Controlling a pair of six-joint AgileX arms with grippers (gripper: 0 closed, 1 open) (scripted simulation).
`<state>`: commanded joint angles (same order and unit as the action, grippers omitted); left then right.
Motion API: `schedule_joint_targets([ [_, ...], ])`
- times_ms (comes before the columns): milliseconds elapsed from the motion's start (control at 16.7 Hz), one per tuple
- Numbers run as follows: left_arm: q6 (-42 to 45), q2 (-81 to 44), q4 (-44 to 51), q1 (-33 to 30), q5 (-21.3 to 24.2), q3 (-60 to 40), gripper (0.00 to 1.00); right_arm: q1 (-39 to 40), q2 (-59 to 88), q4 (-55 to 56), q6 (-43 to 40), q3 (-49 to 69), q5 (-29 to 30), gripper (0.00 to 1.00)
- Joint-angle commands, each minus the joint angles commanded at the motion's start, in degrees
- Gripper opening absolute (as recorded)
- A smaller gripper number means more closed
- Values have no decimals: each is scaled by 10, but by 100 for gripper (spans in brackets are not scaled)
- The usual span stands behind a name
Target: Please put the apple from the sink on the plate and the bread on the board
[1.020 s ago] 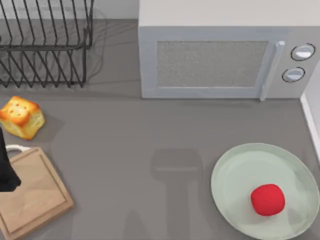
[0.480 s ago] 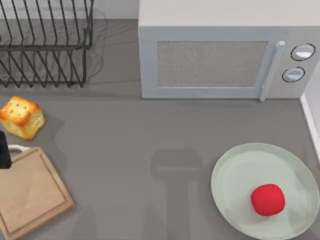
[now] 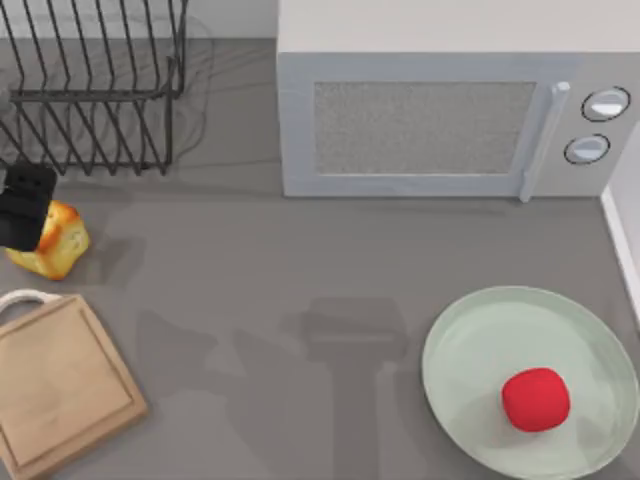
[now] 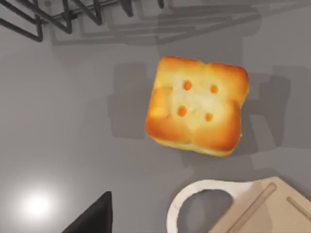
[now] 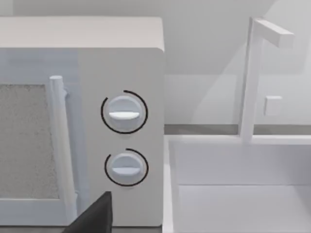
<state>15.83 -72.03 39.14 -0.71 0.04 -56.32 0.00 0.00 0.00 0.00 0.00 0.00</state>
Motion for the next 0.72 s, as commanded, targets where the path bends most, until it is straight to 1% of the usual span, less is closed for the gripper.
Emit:
schedule_joint_targets([
  [240,46,-212,123,1,0,-167,100,0,0,0,0,0,0,100],
  [420,74,-343,194,3,0,-275,100,0,0,0,0,0,0,100],
  [540,87,-409,230,5,0,-333,100,0,0,0,0,0,0,100],
  [720,100,-470,263,7,1,-391,100,0,0,0,0,0,0,100],
])
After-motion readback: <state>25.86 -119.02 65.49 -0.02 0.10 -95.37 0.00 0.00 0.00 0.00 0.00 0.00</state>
